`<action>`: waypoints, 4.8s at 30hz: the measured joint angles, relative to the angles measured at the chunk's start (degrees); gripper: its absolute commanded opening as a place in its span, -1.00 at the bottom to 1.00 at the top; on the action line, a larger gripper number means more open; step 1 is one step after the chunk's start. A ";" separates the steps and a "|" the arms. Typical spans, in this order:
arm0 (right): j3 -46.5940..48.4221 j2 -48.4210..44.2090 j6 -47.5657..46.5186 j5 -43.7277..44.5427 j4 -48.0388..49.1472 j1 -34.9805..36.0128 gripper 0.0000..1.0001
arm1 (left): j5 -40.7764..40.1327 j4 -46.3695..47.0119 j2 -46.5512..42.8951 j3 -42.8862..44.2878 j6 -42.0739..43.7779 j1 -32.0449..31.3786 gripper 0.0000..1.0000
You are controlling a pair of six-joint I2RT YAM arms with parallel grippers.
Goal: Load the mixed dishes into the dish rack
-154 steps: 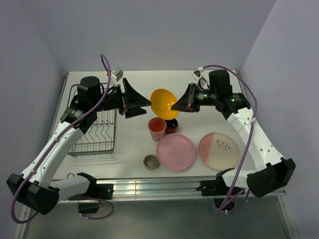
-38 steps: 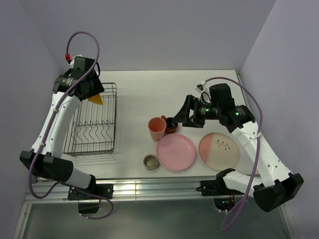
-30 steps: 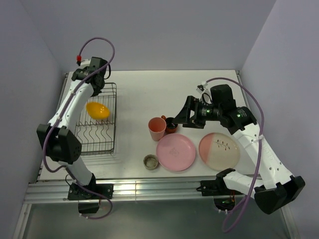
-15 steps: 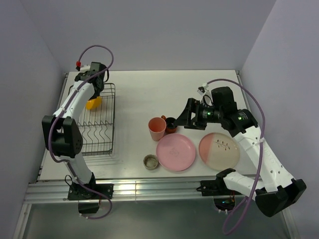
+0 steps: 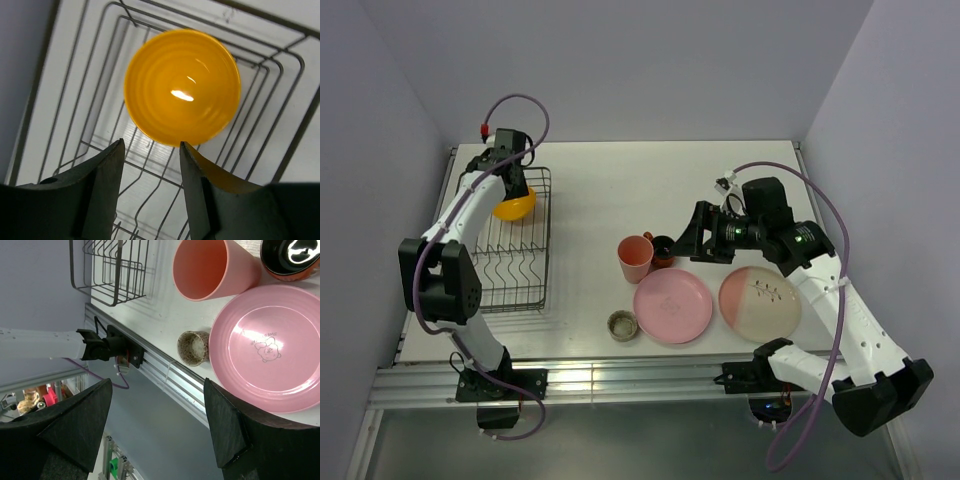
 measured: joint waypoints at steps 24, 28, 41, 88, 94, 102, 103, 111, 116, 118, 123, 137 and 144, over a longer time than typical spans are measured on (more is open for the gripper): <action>-0.11 0.85 -0.15 0.09 -0.02 -0.79 0.61 | 9.77 5.79 7.58 -2.62 12.02 -3.56 0.10; -0.57 0.85 -0.13 0.09 0.02 -0.94 0.61 | 9.90 6.21 7.61 -3.48 13.33 -3.54 0.11; -1.49 1.05 0.33 -0.04 0.44 -1.03 0.61 | 11.72 7.26 13.00 -3.02 15.47 -1.44 -0.27; -1.73 2.91 -0.61 -0.13 -0.20 -1.03 0.59 | 92.89 104.54 7.67 -38.82 -67.06 24.63 -1.00; -1.75 2.91 -0.63 -0.04 -0.83 -1.03 0.59 | 95.47 112.19 15.98 -37.53 -80.70 26.56 -0.99; -1.77 2.91 -0.55 -0.09 -0.92 -1.03 0.59 | 99.69 115.27 16.52 -35.91 -86.51 27.36 -0.99; -1.75 2.91 -0.50 -0.09 -0.94 -1.03 0.59 | 99.93 115.56 16.68 -35.78 -86.73 27.39 -0.99; -1.75 3.23 -0.11 -0.09 -0.92 -1.03 0.59 | 101.15 115.82 16.72 -35.58 -82.27 27.54 -0.86; -1.75 3.23 0.11 -0.07 -0.90 -1.03 0.59 | 101.18 113.02 15.91 -35.15 -72.30 27.61 -0.80; -1.75 3.23 0.13 -0.07 -0.92 -1.03 0.59 | 100.63 106.29 14.36 -33.88 -65.05 27.61 -0.78; -1.77 3.04 0.33 -0.07 -0.90 -1.03 0.59 | 97.96 84.50 10.62 -27.32 -47.12 27.61 -0.82; -1.95 1.95 0.92 -0.07 -0.85 -1.03 0.59 | 97.26 70.86 10.38 -25.77 -36.89 27.67 -0.82; -1.97 1.46 0.98 -0.07 -0.87 -1.03 0.59 | 98.77 82.07 12.79 -28.79 -44.22 27.67 -0.78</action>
